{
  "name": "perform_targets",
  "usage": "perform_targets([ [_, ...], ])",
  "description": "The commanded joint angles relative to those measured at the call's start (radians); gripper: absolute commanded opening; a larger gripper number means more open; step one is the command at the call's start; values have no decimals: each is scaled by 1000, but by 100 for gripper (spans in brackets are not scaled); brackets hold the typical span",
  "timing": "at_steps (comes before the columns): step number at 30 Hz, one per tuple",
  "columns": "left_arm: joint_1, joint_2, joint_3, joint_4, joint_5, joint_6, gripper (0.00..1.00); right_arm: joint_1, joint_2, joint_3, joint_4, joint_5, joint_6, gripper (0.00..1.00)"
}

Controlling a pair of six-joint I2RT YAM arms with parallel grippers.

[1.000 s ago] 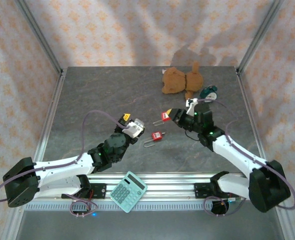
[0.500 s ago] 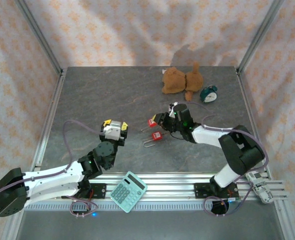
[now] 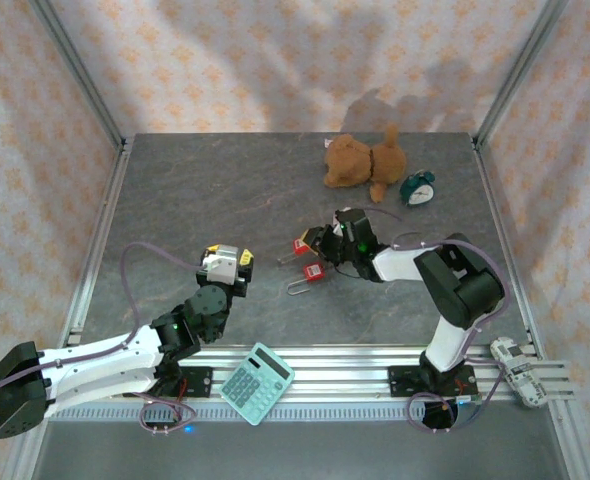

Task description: Unlock with the key

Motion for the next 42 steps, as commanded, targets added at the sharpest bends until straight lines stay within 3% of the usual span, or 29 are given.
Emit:
perform_targets([
  [1, 1, -11, -11, -16, 3, -31, 60, 6, 30, 45, 28, 21, 6, 14],
  [14, 1, -5, -14, -16, 14, -31, 60, -11, 34, 75, -62, 83, -42, 16],
  [28, 0, 26, -15, 8, 21, -29, 60, -44, 97, 88, 21, 9, -33, 17],
  [38, 0, 16, -18, 2, 14, -12, 61, -73, 137, 53, 54, -22, -40, 25],
  [42, 0, 3, -19, 3, 15, -14, 62, -77, 121, 62, -15, -6, -74, 36],
])
